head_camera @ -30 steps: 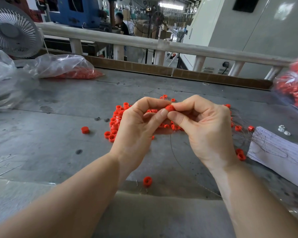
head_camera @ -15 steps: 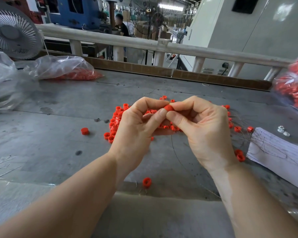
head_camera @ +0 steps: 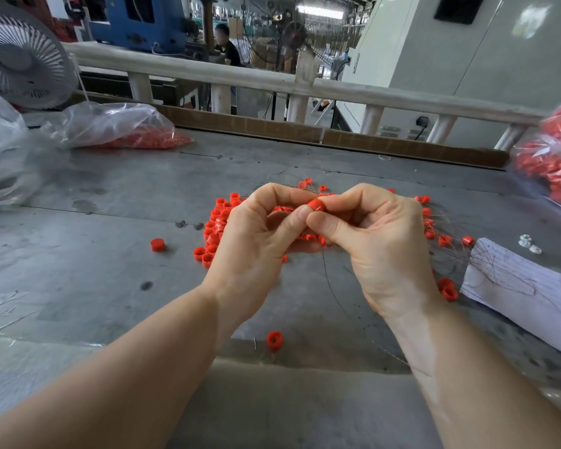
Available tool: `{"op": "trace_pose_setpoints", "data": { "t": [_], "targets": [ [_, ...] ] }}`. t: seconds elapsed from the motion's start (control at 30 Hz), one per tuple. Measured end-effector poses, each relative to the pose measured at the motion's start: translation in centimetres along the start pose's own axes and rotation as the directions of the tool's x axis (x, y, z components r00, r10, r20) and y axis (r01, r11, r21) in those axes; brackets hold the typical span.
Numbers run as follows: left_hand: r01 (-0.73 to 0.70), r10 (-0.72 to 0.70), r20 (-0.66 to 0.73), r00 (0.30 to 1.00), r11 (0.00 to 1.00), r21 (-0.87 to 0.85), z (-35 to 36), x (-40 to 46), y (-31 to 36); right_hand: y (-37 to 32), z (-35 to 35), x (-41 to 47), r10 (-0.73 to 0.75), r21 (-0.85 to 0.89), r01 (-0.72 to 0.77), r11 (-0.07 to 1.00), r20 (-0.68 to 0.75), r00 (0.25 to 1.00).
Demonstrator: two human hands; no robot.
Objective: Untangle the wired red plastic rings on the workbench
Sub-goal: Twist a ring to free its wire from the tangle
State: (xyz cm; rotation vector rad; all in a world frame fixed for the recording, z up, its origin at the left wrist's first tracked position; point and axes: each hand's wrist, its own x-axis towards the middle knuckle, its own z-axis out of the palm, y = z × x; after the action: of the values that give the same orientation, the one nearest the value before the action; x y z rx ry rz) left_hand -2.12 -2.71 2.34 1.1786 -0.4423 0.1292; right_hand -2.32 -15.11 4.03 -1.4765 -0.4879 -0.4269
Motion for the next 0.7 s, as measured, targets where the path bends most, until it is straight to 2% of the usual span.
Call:
{"op": "trace_pose_setpoints", "data": {
  "t": [0.17, 0.23, 0.33, 0.43, 0.5, 0.7],
  "targets": [
    [-0.003, 0.003, 0.018, 1.0, 1.0, -0.007, -0.1, 0.0, 0.0, 0.1, 0.2, -0.1, -0.018, 0.025, 0.018, 1.0, 0.002, 1.0],
    [0.01, -0.01, 0.004, 1.0, 1.0, -0.024, 0.1, 0.1, -0.1, 0.5, 0.3, 0.0, -0.016, -0.022, 0.015, 1.0, -0.036, 0.999],
    [0.082, -0.086, -0.049, 0.995, 0.993, -0.084, 0.1, 0.5, -0.4, 1.0, 0.1, 0.2, -0.107, -0.251, 0.083, 0.965, -0.084, 0.991],
    [0.184, -0.191, -0.038, 0.981, 0.973, -0.136, -0.2, 0.7, -0.5, 1.3, -0.2, 0.3, -0.262, -0.559, 0.234, 0.795, 0.032, 0.965],
    [0.207, -0.216, -0.053, 0.975, 0.969, -0.138, -0.3, 0.7, -0.5, 1.3, -0.2, 0.1, -0.295, -0.626, 0.279, 0.729, 0.082, 0.952],
    [0.227, -0.267, -0.107, 0.958, 0.931, -0.287, -0.7, 1.0, -0.6, 0.6, -0.4, 0.3, -0.106, -0.447, 0.087, 0.89, -0.016, 0.994]
  ]
}}
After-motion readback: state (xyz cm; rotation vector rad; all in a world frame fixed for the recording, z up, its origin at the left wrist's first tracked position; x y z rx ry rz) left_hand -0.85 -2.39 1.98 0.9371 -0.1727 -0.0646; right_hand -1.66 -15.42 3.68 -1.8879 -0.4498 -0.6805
